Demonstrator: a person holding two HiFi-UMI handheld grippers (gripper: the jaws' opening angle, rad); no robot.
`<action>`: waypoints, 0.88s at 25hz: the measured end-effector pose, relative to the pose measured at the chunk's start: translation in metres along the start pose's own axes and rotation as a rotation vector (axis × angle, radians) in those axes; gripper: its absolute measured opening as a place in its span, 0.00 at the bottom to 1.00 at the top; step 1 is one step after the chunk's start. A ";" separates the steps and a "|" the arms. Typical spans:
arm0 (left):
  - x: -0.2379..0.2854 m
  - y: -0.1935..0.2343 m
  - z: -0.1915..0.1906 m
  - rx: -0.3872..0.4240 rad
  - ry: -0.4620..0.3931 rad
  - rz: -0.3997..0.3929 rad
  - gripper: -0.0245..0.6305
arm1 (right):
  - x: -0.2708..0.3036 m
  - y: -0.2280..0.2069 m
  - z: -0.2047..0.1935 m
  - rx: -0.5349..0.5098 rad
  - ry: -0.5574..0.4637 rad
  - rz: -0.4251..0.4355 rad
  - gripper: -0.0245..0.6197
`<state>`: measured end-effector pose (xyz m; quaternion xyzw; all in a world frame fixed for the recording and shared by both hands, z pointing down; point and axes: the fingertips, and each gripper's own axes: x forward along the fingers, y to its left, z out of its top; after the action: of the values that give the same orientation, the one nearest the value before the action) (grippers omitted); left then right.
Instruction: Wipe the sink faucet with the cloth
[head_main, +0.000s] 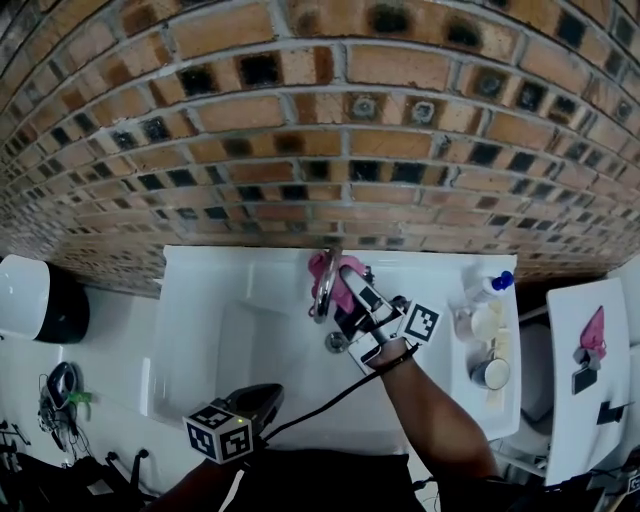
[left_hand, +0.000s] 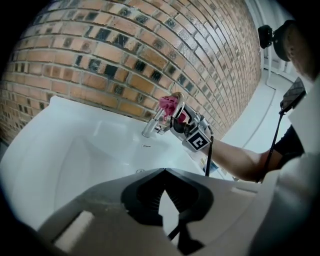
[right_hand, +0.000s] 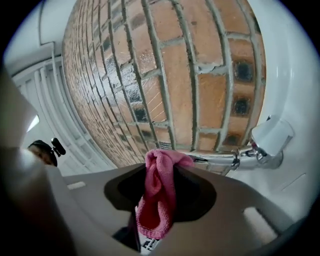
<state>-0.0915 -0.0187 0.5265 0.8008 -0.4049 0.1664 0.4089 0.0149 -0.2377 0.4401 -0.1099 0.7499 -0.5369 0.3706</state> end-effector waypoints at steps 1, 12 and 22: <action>-0.002 0.000 -0.001 -0.002 -0.005 0.005 0.05 | 0.000 0.003 -0.001 0.004 0.023 0.029 0.27; -0.013 -0.001 -0.004 -0.041 -0.058 0.043 0.05 | -0.012 0.018 -0.027 0.013 0.291 0.173 0.26; -0.005 -0.008 -0.002 -0.040 -0.065 0.039 0.05 | -0.026 0.011 -0.048 -0.049 0.425 0.095 0.26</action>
<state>-0.0885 -0.0116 0.5210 0.7894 -0.4366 0.1403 0.4081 0.0038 -0.1839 0.4486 0.0325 0.8283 -0.5116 0.2263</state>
